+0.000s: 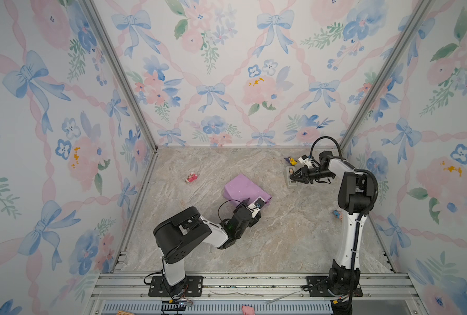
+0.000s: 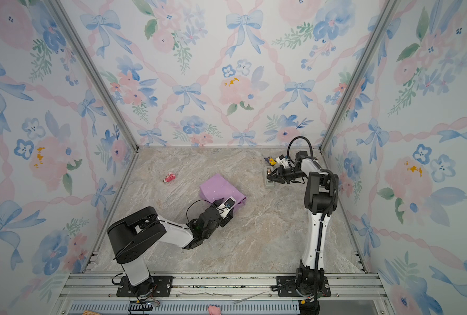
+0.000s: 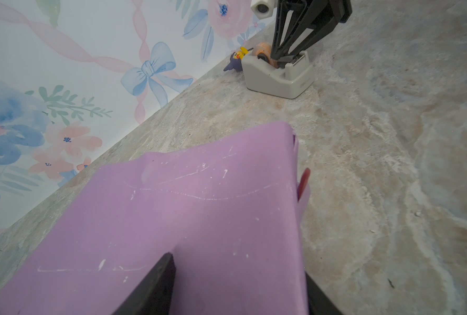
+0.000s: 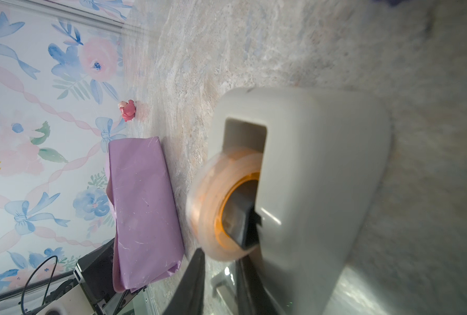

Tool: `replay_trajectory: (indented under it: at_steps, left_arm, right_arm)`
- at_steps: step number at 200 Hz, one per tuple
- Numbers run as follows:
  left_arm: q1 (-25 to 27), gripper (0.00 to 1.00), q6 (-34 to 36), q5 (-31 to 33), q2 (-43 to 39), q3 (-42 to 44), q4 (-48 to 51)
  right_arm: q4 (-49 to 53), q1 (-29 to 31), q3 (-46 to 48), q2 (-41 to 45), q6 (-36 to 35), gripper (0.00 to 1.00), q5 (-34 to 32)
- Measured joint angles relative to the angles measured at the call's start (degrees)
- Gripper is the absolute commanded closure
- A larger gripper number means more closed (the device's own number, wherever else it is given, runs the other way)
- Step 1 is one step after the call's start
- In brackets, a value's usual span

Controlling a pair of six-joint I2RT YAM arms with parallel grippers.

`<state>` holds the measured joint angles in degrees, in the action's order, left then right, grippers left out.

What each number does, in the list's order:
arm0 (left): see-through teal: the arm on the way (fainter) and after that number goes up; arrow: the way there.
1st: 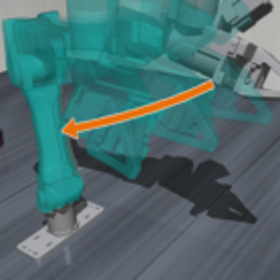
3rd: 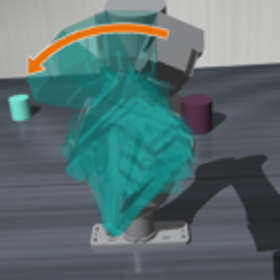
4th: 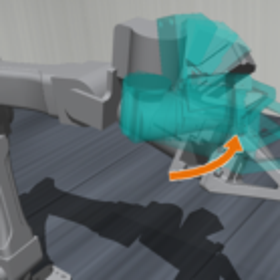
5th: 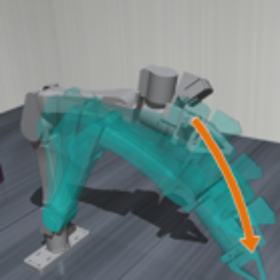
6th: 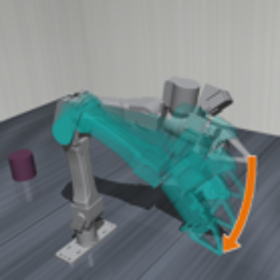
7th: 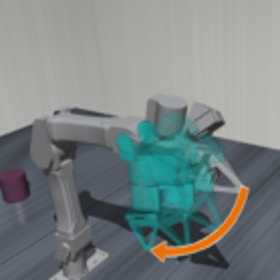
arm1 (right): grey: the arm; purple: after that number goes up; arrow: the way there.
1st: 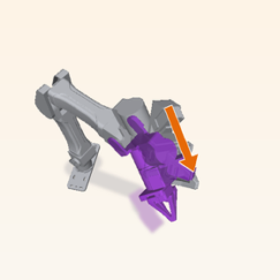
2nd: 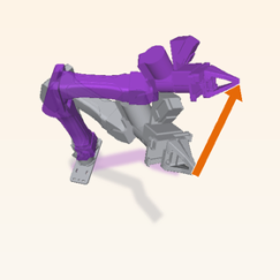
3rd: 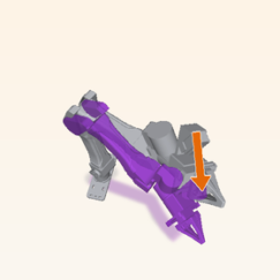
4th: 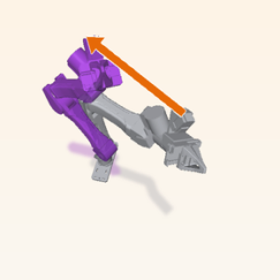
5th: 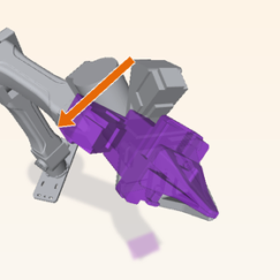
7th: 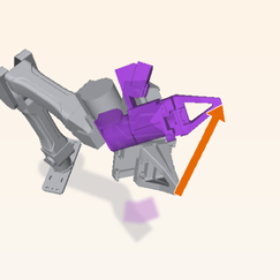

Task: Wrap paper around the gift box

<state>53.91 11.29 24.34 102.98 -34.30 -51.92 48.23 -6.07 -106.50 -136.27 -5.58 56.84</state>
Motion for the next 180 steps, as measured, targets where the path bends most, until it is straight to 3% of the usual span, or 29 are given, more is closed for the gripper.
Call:
replay_trajectory:
  at_steps: [66,180]
  left_arm:
    - [0.0,0.37,0.0,0.0,0.0,0.0,0.0]
    - [0.0,0.37,0.0,0.0,0.0,-0.1,0.3]
  right_arm:
    - [0.1,-0.4,0.2,-0.2,0.5,1.00,0.7]
    - [-5.9,-2.8,13.8,9.9,4.1,1.00,4.5]
